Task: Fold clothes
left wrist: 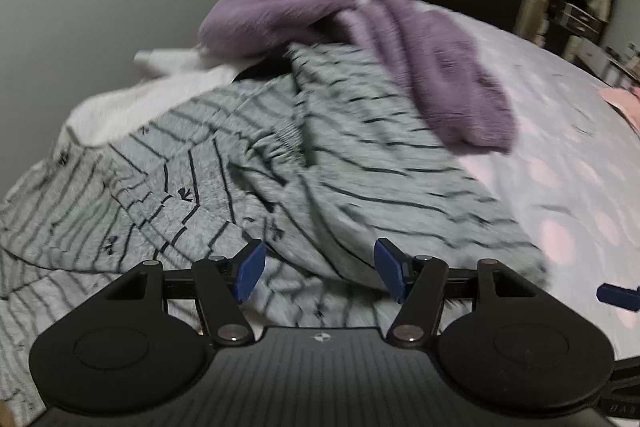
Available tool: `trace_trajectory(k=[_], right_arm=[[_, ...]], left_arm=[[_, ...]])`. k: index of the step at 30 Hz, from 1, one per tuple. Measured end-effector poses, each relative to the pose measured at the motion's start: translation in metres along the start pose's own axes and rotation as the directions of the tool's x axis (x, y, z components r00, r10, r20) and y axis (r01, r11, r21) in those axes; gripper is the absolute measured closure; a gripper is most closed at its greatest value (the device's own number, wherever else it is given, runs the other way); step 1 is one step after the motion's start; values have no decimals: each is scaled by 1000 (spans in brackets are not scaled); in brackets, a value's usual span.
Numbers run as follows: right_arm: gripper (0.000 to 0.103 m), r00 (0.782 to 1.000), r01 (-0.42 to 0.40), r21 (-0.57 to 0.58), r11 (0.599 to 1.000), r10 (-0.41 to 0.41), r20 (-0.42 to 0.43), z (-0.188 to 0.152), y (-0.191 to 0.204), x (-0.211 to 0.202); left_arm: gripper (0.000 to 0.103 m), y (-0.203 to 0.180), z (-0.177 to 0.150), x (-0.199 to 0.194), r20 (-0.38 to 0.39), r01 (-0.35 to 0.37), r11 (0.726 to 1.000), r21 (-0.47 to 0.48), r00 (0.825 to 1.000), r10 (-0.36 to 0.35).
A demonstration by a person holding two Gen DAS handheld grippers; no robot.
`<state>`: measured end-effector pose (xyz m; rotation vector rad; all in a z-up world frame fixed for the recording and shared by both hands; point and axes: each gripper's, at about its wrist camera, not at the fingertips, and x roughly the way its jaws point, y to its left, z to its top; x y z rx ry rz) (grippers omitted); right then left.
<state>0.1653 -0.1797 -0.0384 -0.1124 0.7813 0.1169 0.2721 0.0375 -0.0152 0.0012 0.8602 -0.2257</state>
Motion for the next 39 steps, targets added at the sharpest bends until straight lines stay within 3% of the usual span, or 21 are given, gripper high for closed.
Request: trace_trajectory(k=[4, 6, 7, 9, 11, 14, 20, 23, 28, 32, 33, 36, 39], right_arm=[[25, 1000, 24, -12, 1000, -25, -18, 14, 1, 45], [36, 999, 28, -11, 1000, -28, -34, 18, 2, 63], [44, 999, 21, -10, 1000, -22, -45, 20, 3, 69], [78, 998, 8, -8, 1000, -8, -62, 24, 5, 74], [84, 999, 8, -19, 1000, -9, -53, 27, 8, 65], [87, 1000, 27, -41, 999, -28, -12, 32, 8, 34], [90, 985, 94, -100, 991, -77, 157, 44, 10, -66], [91, 968, 95, -79, 992, -74, 240, 47, 10, -123], [91, 906, 188, -65, 980, -147, 397, 40, 11, -218], [91, 882, 218, -2, 976, -196, 429, 29, -10, -285], [91, 869, 247, 5, 969, -224, 442, 24, -13, -299], [90, 799, 370, 33, 928, -337, 498, 5, -24, -349], [90, 755, 452, 85, 888, -431, 493, -9, -48, -387]], left_arm=[[45, 5, 5, 34, -15, 13, 999, -47, 1000, -13], [51, 2, 7, 47, -22, 16, 998, -59, 1000, -17], [67, -1, 8, 50, -26, 7, 999, -51, 1000, -8], [96, -10, 9, 52, -36, -13, 999, -30, 999, 12], [98, -17, 11, 51, -33, -19, 1000, -8, 999, 18], [99, -28, 14, 23, -6, 42, 999, 35, 999, -42], [101, -75, 0, -80, 75, 196, 960, 202, 974, -215], [101, -92, -3, -136, 122, 244, 940, 238, 953, -279], [101, -117, -6, -227, 191, 299, 904, 305, 911, -366], [101, -142, -9, -288, 229, 367, 861, 353, 858, -459], [101, -150, -11, -301, 233, 391, 844, 368, 840, -491], [101, -175, -19, -332, 229, 460, 785, 415, 782, -579], [101, -204, -26, -346, 196, 502, 736, 454, 749, -632]])
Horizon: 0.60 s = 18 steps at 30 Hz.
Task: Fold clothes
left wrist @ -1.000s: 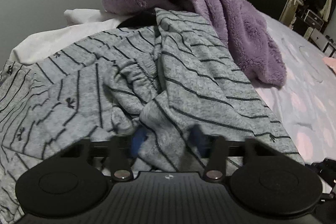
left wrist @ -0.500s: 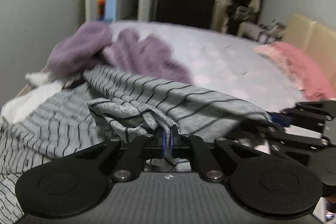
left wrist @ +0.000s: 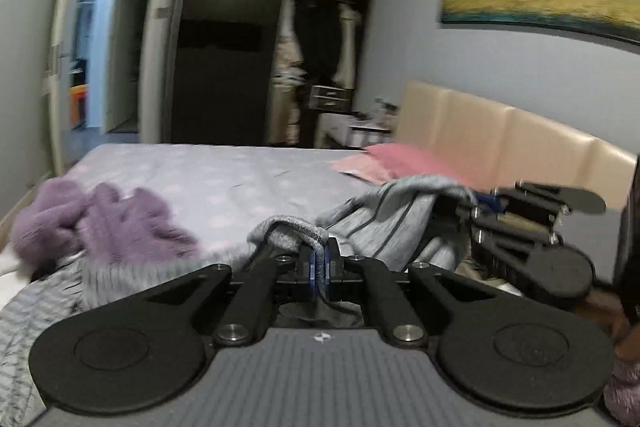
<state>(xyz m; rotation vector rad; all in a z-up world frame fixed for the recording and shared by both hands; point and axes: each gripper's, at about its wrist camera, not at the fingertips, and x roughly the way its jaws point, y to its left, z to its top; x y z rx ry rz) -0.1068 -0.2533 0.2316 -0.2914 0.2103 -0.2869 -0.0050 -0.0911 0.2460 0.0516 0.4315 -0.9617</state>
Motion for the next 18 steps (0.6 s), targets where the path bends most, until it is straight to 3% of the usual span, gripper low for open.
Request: trace_trajectory(k=[3, 5, 7, 11, 14, 16, 18], right_arm=[[88, 994, 60, 23, 998, -58, -94, -17, -35, -3], [87, 980, 51, 52, 997, -40, -195, -40, -50, 5], [87, 951, 34, 67, 997, -12, -310, -75, -55, 19], [85, 887, 40, 34, 999, -20, -460, -141, -44, 43], [82, 856, 35, 24, 999, -18, -517, -176, -37, 61], [77, 851, 30, 8, 1000, -22, -524, -190, -37, 69], [67, 859, 33, 3, 999, -27, -512, -200, -36, 74]], left_arm=[[101, -14, -5, 23, -55, 39, 999, -13, 998, -40], [101, -21, -20, 46, -118, 53, 998, -32, 991, -56], [100, -22, -41, 72, -184, 54, 997, -50, 981, -63], [99, -4, -90, 121, -283, 33, 992, -125, 957, -68], [99, 16, -117, 155, -323, 4, 985, -173, 944, -61], [97, 31, -126, 175, -347, -23, 975, -221, 936, -57], [96, 40, -132, 182, -361, -47, 972, -229, 932, -41]])
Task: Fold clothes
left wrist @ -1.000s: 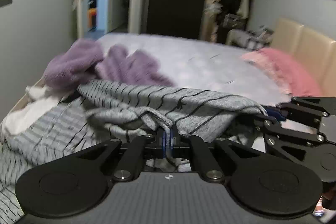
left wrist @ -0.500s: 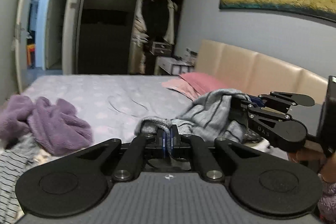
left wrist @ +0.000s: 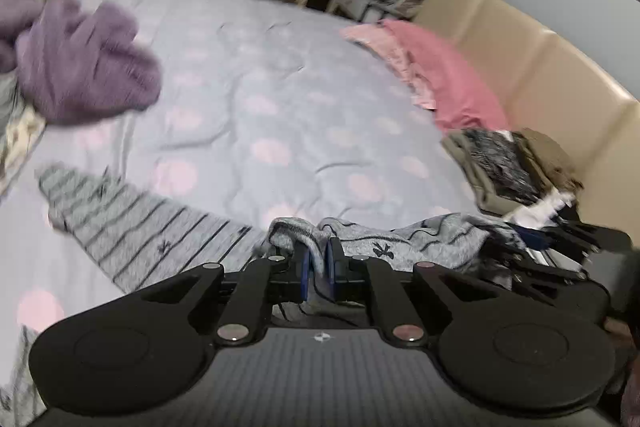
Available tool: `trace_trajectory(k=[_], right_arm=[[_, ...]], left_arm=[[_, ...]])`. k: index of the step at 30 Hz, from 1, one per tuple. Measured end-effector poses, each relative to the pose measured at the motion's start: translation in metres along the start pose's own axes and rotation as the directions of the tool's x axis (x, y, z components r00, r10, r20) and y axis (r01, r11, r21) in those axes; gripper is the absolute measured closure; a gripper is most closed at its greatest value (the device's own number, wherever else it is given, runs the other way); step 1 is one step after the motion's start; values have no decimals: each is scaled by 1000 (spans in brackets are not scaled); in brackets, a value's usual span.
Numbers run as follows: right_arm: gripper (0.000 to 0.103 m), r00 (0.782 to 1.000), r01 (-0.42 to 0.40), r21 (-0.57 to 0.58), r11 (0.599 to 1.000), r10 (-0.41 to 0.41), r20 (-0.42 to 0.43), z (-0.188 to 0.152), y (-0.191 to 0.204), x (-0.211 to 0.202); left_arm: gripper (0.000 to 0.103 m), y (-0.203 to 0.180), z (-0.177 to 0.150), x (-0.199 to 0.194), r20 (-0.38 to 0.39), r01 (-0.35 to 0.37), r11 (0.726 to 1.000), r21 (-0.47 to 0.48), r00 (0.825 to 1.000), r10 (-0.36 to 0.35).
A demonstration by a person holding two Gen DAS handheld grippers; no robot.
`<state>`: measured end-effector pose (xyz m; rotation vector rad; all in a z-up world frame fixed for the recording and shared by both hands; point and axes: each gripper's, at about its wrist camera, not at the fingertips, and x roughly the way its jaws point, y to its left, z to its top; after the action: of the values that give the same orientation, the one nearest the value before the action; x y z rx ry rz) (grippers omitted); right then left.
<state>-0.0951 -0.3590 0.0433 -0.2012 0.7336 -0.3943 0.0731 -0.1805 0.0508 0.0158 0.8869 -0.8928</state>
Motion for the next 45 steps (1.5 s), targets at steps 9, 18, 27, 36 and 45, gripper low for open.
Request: trace_trajectory(k=[9, 18, 27, 36, 45], right_arm=[[49, 974, -169, 2, 986, 167, 155, 20, 11, -9], [52, 910, -402, -239, 884, 414, -1, -14, 102, 14], [52, 893, -445, -398, 802, 429, -135, -31, 166, 63], [82, 924, -382, -383, 841, 350, -153, -24, 164, 87], [84, 995, -83, 54, 995, 79, 61, 14, 17, 52]], left_arm=[[63, 22, -8, 0, -26, -112, 993, 29, 993, 113], [63, 55, -53, 38, -168, -236, 963, 129, 952, 256], [62, 102, -45, 63, -188, -366, 930, 35, 911, 366], [66, 147, -35, 102, -267, -409, 897, -165, 894, 358], [103, 145, -28, 89, -170, -385, 898, -214, 920, 354]])
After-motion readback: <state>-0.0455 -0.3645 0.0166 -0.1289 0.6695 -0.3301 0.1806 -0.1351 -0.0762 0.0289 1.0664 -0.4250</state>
